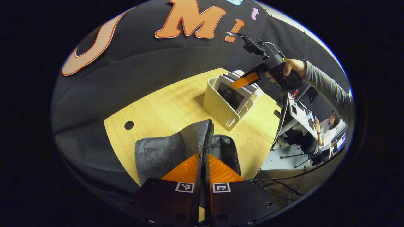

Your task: Open the schoolbag, grab two books from the bookshelf and put them into the schoolbag.

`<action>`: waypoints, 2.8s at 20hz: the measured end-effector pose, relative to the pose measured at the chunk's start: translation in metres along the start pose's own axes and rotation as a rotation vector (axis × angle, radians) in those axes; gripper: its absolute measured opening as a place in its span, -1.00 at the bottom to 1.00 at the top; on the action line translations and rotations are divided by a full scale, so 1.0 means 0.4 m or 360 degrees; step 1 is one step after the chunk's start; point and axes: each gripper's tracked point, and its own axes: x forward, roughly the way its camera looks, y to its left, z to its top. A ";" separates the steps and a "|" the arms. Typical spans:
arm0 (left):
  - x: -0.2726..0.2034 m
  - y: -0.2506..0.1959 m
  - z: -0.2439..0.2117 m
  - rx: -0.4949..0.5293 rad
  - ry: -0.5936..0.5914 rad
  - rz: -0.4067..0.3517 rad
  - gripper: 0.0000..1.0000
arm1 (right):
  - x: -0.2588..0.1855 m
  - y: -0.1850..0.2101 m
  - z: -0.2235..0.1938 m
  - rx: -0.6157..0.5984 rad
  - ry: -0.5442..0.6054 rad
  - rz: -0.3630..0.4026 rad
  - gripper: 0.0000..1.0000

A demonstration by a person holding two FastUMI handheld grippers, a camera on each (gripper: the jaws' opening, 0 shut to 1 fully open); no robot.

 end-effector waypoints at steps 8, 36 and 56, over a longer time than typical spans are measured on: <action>0.008 0.006 -0.013 -0.0049 0.0013 0.0010 -0.86 | 0.112 0.009 -0.053 0.0096 0.0322 -0.0028 0.09; 0.120 -0.051 -0.070 -0.0215 0.0037 -0.0011 -0.86 | -0.190 0.003 -0.438 0.0633 0.0205 0.0292 -0.31; 0.065 -0.021 -0.039 -0.0248 0.0012 0.0171 -0.92 | -0.209 0.287 -0.428 0.0951 0.0020 0.0954 -0.39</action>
